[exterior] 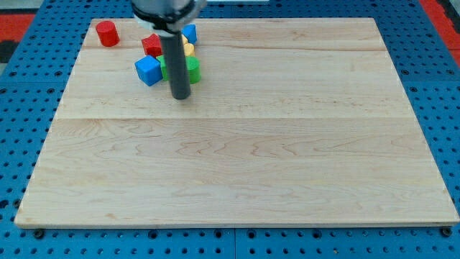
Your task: Push green blocks towards the left side
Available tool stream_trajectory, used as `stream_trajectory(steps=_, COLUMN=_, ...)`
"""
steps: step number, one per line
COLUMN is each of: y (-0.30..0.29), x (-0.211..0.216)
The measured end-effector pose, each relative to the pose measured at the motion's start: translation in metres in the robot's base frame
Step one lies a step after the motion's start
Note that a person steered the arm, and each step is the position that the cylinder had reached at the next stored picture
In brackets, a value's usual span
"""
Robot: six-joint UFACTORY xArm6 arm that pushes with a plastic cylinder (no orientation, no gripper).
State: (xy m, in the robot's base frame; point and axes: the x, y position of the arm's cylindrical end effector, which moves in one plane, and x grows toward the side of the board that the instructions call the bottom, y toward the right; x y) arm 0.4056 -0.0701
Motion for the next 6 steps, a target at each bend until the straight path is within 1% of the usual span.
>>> stream_trajectory(steps=1, y=0.059, x=-0.015)
stream_trajectory(steps=2, y=0.049, x=-0.042)
stream_trajectory(steps=3, y=-0.004, x=-0.055)
stream_trajectory(steps=4, y=-0.012, x=-0.055)
stream_trajectory(steps=5, y=-0.003, x=-0.028)
stream_trajectory(steps=6, y=-0.046, x=-0.001)
